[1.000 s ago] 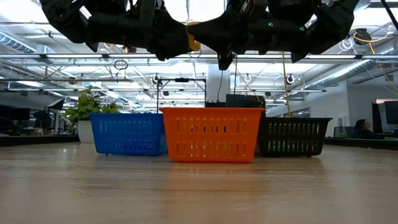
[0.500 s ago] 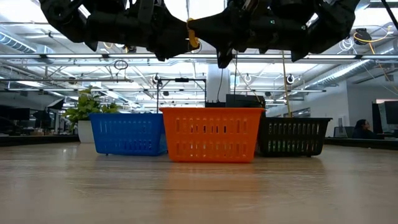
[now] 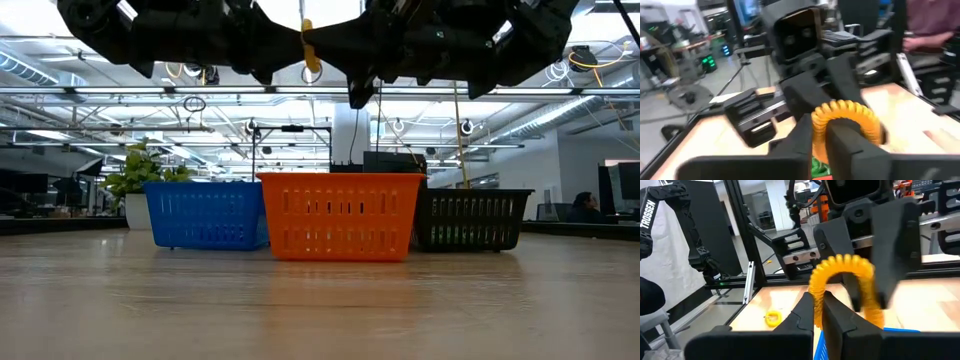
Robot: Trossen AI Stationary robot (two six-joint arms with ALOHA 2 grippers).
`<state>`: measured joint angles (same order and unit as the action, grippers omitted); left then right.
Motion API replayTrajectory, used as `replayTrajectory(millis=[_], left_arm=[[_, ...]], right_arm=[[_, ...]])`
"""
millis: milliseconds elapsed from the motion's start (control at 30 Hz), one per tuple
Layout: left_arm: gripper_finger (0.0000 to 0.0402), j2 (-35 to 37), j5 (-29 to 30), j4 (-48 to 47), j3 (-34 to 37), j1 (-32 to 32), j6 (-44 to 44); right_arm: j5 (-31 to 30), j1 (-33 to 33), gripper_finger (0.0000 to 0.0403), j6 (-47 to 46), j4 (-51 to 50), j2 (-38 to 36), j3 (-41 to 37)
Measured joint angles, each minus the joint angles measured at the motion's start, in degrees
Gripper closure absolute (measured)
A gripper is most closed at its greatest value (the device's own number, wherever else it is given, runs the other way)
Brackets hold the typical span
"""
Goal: Sort spring keychains
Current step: Put the yellow spring keychain into the orange bin
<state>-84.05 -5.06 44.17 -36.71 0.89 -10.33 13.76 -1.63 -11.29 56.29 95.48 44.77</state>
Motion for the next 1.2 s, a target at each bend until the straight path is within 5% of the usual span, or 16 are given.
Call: replayTrajectory(millis=[267, 433, 733, 1033, 1200], left_arm=[[0.0359, 0.00, -2.43, 0.16, 0.00, 0.00, -0.52], [0.0387, 1.68, -2.55, -0.92, 0.02, 0.00, -1.19], [0.0374, 10.31, -2.47, -10.48, 0.00, 0.16, -0.45], [0.0387, 12.96, -2.27, -16.54, 0.02, 2.35, 3.90], [0.0381, 12.85, 3.57, -23.02, -0.68, 4.02, 8.14]], right_arm=[[-0.08, 0.00, 0.0375, 0.00, -0.02, 0.00, 0.00], [-0.20, 0.00, 0.0312, 0.00, -1.82, -0.09, 0.00], [-0.41, 1.14, 0.0207, 0.48, -11.01, -7.03, -0.81], [-0.19, 1.40, 0.0203, 1.53, -15.96, -21.39, -5.08], [-0.18, 1.22, 0.0206, 1.53, -15.88, -28.20, -8.14]])
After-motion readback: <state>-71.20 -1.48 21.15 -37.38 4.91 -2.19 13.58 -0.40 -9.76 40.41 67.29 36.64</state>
